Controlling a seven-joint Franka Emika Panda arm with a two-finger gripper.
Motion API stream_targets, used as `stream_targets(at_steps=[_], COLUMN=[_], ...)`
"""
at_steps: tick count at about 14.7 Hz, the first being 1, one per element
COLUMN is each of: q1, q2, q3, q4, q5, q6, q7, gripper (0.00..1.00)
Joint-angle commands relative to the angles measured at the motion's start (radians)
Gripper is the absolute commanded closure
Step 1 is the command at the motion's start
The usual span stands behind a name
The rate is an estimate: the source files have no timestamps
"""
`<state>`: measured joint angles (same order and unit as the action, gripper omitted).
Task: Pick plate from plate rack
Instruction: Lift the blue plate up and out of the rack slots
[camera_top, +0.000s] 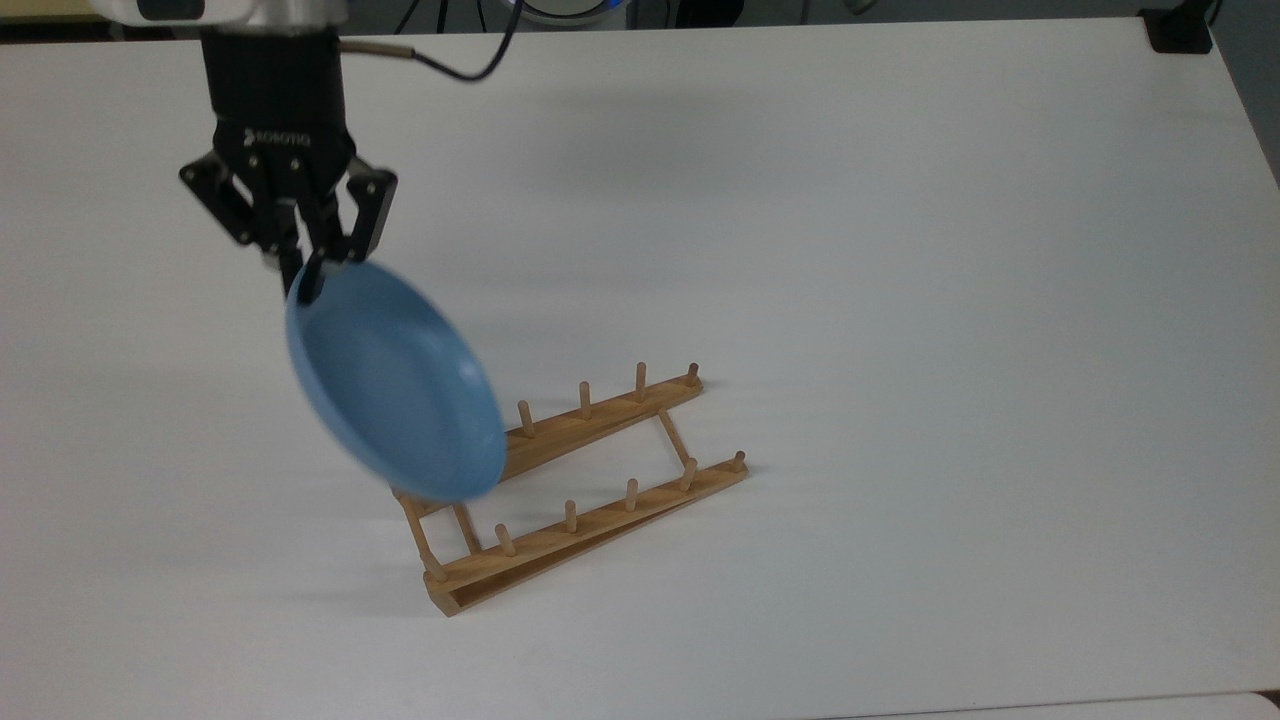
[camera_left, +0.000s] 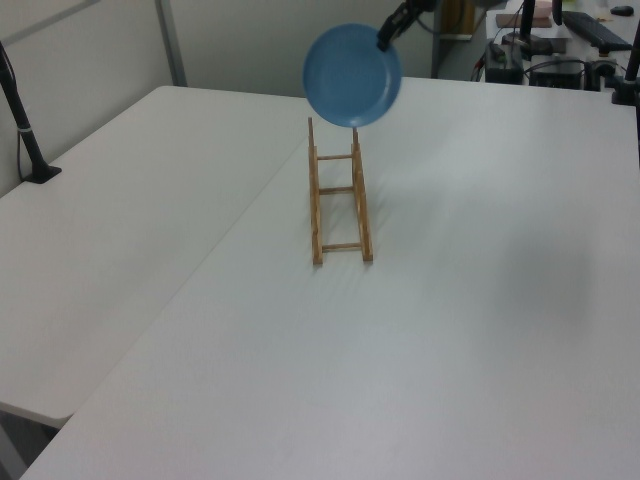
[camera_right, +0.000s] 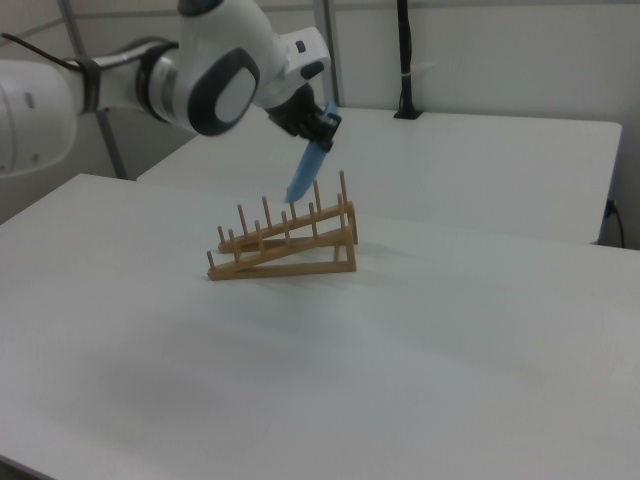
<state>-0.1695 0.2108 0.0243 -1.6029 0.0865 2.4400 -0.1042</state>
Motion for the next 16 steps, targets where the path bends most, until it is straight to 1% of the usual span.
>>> stream_targets(at_steps=[1, 2, 4, 6, 8, 10, 12, 14, 16], q1=[-0.010, -0.022, -0.054, -0.073, -0.093, -0.126, -0.137, -0.148, -0.148], q2=[-0.099, -0.122, -0.149, -0.149, -0.136, -0.131, -0.130, -0.105, -0.062], q3=[-0.003, -0.004, -0.004, -0.035, -0.058, -0.060, -0.060, -0.060, -0.060], q4=[-0.017, -0.017, -0.017, -0.019, -0.054, -0.133, -0.207, -0.252, -0.275], q5=[0.117, 0.154, 0.202, 0.228, 0.255, 0.295, 0.297, 0.295, 0.291], q6=[-0.335, -0.411, -0.577, -0.721, -0.814, -0.832, -0.822, -0.794, -0.759], q7=[-0.012, -0.028, -0.072, -0.132, -0.231, -0.349, -0.445, -0.489, -0.508], gripper=[1.00, 1.00, 1.00, 1.00, 1.00, 1.00, 1.00, 1.00, 1.00])
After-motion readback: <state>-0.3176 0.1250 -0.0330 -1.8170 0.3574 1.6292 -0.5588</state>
